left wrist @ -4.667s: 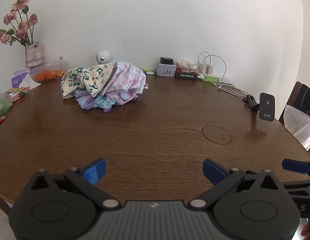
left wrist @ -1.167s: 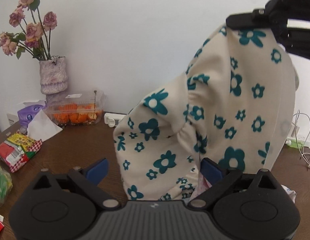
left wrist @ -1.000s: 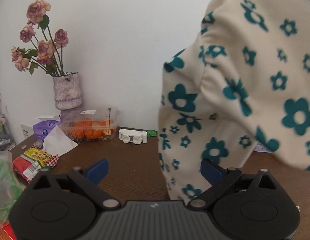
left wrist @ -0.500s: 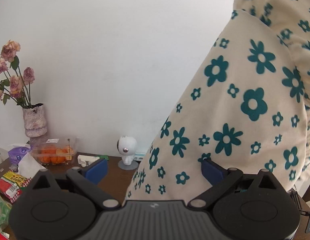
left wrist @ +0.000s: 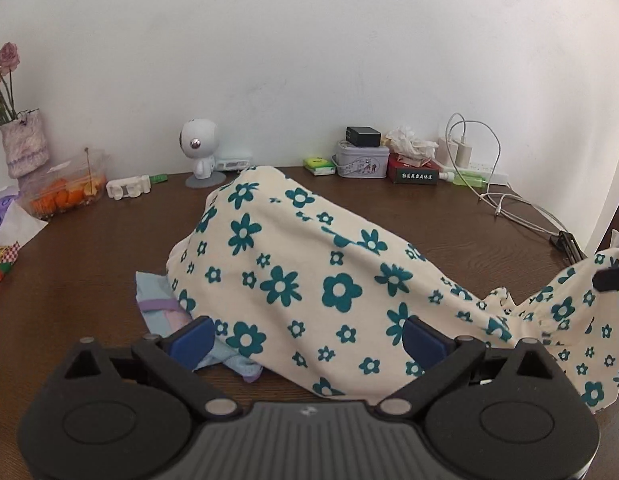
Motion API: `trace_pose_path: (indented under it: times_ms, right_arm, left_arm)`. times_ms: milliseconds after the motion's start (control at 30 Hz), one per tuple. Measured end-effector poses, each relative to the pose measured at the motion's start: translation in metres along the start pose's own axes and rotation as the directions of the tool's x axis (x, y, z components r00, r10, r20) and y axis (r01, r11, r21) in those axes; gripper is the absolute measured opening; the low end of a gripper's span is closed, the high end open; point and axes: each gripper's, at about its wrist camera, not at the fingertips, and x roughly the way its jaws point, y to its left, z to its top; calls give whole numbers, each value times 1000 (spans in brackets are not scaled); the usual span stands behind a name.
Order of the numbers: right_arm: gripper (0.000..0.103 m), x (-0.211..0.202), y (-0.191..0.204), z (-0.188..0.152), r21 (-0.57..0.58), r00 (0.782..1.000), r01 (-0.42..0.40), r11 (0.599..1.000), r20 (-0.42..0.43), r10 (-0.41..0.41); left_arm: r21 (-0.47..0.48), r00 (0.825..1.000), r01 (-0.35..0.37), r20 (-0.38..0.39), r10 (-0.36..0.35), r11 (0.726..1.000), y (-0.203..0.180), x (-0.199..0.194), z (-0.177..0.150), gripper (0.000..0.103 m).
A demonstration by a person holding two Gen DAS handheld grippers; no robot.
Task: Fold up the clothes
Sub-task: 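Lift the cream shirt high with the right gripper, pulling it off the pile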
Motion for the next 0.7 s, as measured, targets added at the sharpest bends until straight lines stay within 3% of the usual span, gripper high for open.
trace_pose_path:
  times_ms: [67,133,167,233,367,467,533,567,600,667,700]
  right_arm:
    - [66,0,12,-23,-69,998,54,996,27,-52]
    - [73,-7,31,-27,-111,996,3,994,85,7]
    - [83,-5,42,-28,-138,993,-29,990,108,44]
    - [92,9,76,-11,-228,986,-80,970,123,110]
    - [93,61,137,16,-350,988,-72,934,107,116]
    - [90,104,154,31,-376,994,-80,923,34,100]
    - [64,125,159,35,-382,996,-86,920,-24,83]
    - [22,130,159,37,-374,996,-86,924,-39,77]
    - [5,130,157,38,-361,997,-79,929,-37,70]
    - [4,119,151,43,-349,998,-47,936,16,56]
    - [4,105,150,47,-362,996,-8,932,81,41]
  left_arm:
    - [0,1000,-19,-5,19,1000,10,0,-3,100]
    - [-3,999,-42,-2,42,999,16,-3,-3,100]
    - [-4,999,-52,-1,52,999,19,-4,-1,100]
    - [1,998,-55,-6,55,998,20,0,2,100]
    - [25,998,-49,-25,50,998,22,13,2,100]
    - [28,998,-46,-44,47,999,31,21,-4,100]
    - [22,998,-29,-50,30,999,37,24,-6,100]
    - [22,999,-19,-50,20,1000,39,25,-6,100]
    - [29,999,-9,-47,10,1000,39,26,-6,100]
    - [46,999,17,-37,-15,999,38,26,-6,100]
    - [55,999,32,-32,-31,998,37,25,-6,100]
